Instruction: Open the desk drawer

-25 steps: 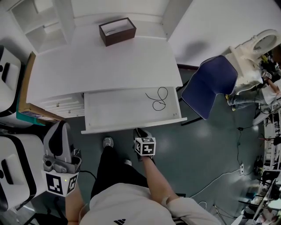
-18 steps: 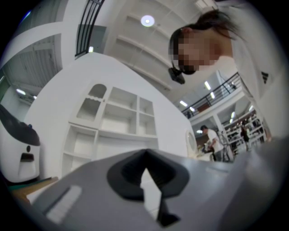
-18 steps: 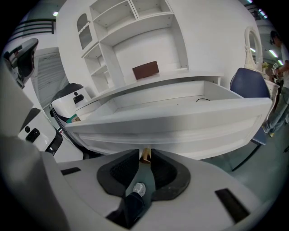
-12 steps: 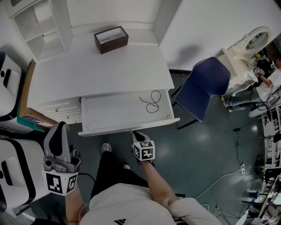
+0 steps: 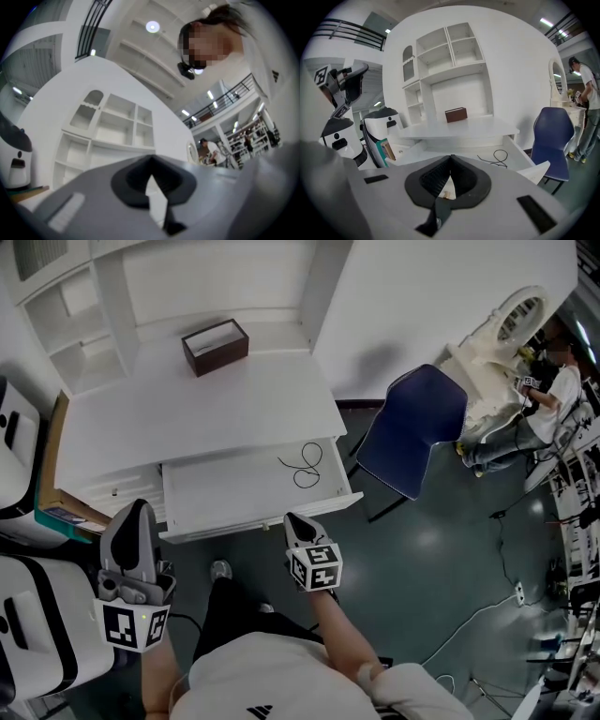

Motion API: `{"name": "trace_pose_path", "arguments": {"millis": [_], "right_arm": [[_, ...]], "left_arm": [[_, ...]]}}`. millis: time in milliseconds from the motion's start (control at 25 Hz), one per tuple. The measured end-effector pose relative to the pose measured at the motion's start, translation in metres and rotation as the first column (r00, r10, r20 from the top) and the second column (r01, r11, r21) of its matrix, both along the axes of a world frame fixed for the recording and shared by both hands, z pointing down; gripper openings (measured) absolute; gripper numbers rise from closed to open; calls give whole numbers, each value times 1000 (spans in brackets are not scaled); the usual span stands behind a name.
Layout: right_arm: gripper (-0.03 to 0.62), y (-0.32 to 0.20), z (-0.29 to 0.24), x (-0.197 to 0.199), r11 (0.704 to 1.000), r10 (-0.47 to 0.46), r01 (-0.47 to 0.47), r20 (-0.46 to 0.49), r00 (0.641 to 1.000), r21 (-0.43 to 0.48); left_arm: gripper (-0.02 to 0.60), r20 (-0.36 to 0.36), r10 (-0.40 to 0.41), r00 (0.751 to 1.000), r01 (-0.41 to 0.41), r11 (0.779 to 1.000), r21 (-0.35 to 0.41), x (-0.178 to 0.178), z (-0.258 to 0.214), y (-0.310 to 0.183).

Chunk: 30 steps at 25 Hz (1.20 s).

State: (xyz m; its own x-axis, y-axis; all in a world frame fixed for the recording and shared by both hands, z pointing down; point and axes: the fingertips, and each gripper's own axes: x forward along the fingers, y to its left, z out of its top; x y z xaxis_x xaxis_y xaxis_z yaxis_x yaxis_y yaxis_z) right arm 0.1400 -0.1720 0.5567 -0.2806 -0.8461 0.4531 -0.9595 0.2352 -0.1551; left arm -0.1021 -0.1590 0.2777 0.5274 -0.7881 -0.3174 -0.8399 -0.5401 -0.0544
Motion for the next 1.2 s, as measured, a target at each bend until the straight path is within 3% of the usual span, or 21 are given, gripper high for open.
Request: {"name": "trace_pose_path", "arguments": {"millis": [480, 760, 1200], "right_arm": [[-14, 9, -109, 24, 971, 31, -22, -36, 999, 238], [-17, 23, -168, 34, 933, 54, -16, -97, 994, 358], [-17, 52, -243, 51, 866, 112, -44, -107, 988, 498]], "left_arm": [[5, -10, 45, 999, -45, 999, 19, 23, -15, 10], [5, -6, 75, 997, -75, 997, 36, 37, -22, 18], [5, -7, 89, 996, -88, 995, 40, 52, -31, 28]]}}
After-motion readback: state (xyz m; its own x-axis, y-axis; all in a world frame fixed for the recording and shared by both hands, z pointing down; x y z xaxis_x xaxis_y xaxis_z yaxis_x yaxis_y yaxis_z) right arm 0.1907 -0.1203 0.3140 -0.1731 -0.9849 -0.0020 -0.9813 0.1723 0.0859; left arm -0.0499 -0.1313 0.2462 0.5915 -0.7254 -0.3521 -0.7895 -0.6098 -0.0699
